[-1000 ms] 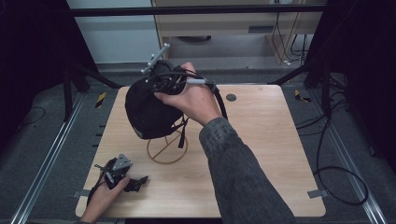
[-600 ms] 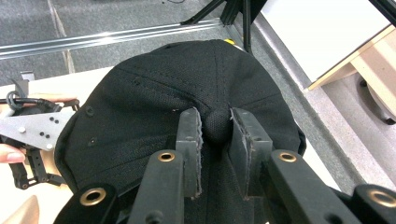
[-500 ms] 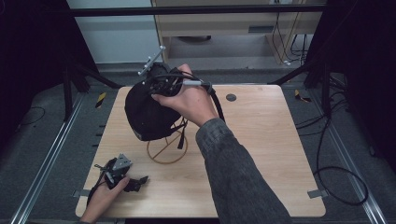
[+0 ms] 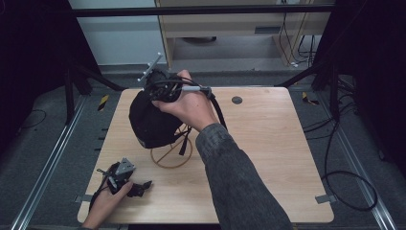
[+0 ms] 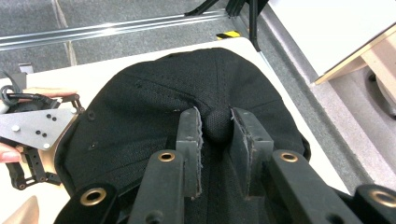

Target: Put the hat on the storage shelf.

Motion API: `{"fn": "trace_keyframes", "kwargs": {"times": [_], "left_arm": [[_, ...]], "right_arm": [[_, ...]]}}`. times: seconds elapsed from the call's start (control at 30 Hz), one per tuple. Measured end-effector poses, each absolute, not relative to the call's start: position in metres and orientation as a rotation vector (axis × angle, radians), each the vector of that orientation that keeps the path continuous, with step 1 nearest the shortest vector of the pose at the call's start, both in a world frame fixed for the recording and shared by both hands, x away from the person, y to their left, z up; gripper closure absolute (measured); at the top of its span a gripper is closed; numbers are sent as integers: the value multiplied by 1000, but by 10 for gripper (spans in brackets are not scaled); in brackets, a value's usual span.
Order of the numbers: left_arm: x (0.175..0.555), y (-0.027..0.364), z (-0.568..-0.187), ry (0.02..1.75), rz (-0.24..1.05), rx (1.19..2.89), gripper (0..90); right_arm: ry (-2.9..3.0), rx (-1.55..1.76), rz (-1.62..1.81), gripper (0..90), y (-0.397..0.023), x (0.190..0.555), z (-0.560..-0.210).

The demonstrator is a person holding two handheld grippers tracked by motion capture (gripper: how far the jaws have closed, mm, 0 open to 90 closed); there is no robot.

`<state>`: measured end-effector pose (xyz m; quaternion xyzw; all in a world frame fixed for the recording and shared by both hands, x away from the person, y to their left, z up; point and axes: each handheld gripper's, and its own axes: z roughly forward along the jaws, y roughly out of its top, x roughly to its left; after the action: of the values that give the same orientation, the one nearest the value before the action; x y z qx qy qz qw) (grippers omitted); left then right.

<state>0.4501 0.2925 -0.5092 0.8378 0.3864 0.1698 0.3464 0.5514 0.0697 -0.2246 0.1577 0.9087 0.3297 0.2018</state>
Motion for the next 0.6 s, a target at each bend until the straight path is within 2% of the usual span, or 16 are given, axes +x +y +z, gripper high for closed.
{"fn": "trace_keyframes", "kwargs": {"times": [0.6], "left_arm": [[450, 293, -509, 1003, 440, 2174, 0]], "right_arm": [[2559, 478, 905, 734, 77, 560, -240]]}}
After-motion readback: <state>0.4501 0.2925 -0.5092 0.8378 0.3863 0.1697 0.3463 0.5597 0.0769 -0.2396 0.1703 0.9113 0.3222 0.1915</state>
